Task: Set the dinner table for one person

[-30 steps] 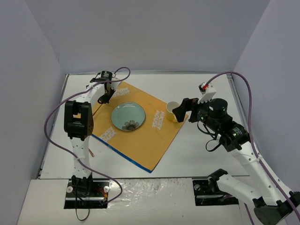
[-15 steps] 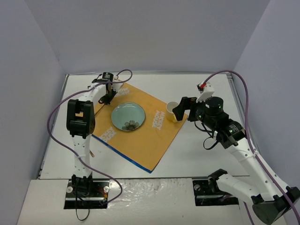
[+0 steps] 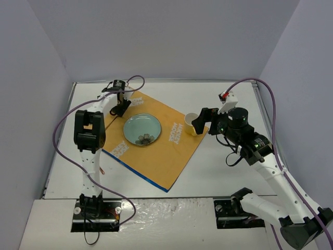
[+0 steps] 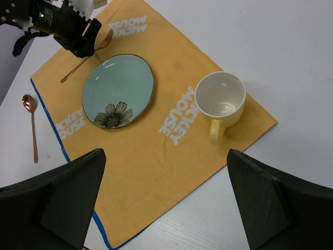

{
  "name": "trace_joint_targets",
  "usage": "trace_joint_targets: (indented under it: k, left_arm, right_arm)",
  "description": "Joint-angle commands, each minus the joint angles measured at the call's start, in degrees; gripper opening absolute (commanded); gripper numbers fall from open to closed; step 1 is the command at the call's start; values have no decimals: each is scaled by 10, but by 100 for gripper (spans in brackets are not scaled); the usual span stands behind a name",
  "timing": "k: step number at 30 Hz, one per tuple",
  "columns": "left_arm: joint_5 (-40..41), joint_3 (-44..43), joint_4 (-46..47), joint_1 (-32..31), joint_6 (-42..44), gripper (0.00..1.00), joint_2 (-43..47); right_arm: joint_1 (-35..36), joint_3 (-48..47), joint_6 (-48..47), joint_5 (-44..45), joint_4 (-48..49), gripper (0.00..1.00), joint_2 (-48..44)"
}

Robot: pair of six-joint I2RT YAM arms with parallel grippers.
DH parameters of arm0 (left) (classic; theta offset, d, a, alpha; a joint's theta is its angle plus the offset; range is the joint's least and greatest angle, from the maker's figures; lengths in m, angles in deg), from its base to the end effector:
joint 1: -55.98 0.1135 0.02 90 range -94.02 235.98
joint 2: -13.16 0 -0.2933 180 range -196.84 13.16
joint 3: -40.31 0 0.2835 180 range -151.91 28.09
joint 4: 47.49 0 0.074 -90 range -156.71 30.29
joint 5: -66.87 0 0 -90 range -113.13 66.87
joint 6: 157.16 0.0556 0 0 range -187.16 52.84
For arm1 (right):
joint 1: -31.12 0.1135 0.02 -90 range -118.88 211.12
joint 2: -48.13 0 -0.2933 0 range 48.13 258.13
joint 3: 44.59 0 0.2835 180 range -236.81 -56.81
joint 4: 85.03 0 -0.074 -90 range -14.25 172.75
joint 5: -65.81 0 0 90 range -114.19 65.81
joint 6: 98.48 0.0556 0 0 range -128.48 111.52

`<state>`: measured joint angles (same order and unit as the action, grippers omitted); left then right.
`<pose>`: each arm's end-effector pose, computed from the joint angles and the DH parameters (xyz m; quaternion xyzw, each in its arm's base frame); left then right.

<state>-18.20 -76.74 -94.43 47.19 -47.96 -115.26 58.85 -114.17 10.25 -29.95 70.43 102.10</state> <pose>0.5425 -0.0790 0.1773 0.2210 0.9354 0.0660 0.2679 0.2172 0.1205 0.4069 -0.0921 0.7541 0.2911 0.5814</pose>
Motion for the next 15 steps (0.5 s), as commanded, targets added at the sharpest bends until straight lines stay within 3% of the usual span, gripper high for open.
trace_joint_targets:
  k: [1,6,8,10,13,15]
  left_arm:
    - [39,-11,4,10,-74,52,124]
    - [126,68,-9,11,-232,89,257]
    - [147,98,-28,12,-287,93,285]
    - [178,160,-63,17,-402,97,337]
    - [165,289,-90,31,-500,97,419]
    - [155,329,-86,43,-545,97,440]
  right_arm:
    - [-4,-27,-21,3,20,99,-13]
    - [-5,-31,-41,2,19,99,-23]
    - [-6,-31,-46,2,19,99,-26]
    - [-7,-30,-56,2,19,100,-33]
    - [-7,-25,-73,-7,19,100,-43]
    - [-8,-21,-77,-10,19,100,-47]
